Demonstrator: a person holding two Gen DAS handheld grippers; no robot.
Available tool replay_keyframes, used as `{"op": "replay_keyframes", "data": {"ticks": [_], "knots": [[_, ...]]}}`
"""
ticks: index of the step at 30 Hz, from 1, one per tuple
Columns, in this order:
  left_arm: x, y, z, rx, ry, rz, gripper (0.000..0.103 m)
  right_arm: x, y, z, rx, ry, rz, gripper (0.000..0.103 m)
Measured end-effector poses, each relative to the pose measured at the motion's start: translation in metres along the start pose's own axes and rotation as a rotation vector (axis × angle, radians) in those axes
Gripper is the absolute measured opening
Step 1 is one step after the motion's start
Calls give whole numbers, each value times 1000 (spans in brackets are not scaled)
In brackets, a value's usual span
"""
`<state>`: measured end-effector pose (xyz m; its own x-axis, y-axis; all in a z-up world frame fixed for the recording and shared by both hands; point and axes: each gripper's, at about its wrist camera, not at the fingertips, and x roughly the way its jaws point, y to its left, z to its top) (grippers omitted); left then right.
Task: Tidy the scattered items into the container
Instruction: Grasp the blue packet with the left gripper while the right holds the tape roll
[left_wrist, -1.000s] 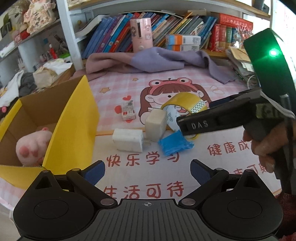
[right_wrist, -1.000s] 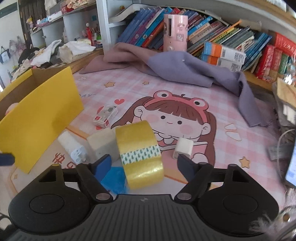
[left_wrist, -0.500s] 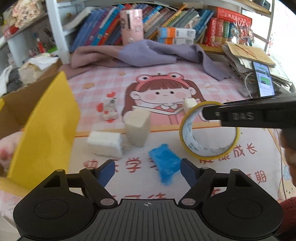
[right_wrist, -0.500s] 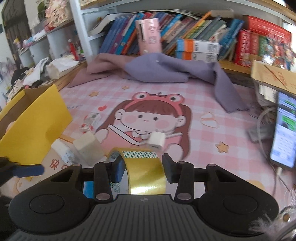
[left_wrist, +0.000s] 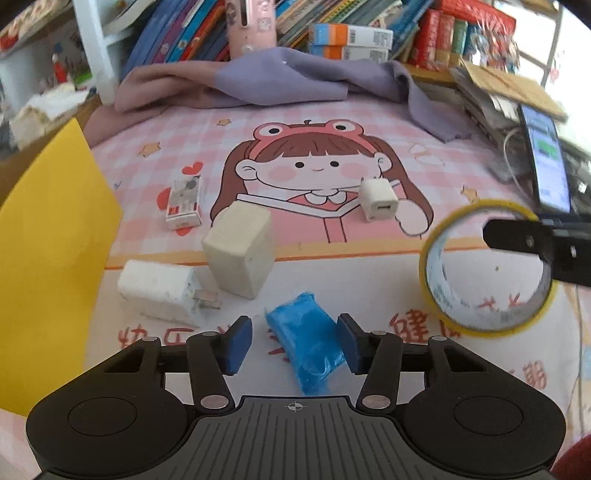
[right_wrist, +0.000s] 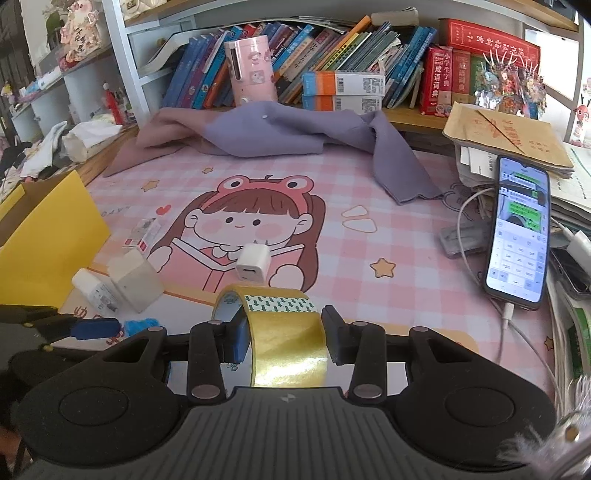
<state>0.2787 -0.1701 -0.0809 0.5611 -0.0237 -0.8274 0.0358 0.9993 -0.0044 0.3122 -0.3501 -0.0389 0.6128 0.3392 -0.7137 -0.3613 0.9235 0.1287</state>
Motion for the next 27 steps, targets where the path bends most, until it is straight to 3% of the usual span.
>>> {"op": "replay_keyframes", "data": {"ticks": [5, 9, 14, 20, 27], "knots": [[9, -2, 2, -34, 15, -28, 49, 0, -1, -2, 1, 18, 3, 37], [11, -1, 3, -39, -8, -32, 34, -1, -1, -4, 2, 21, 2, 37], [7, 2, 2, -51, -13, -87, 27, -1, -1, -4, 2, 19, 5, 37], [-15, -2, -2, 11, -61, -76, 25, -6, 3, -8, 8, 8, 17, 37], [-43, 4, -10, -16, -103, -79, 24, -20, 13, -10, -12, -10, 33, 37]]}}
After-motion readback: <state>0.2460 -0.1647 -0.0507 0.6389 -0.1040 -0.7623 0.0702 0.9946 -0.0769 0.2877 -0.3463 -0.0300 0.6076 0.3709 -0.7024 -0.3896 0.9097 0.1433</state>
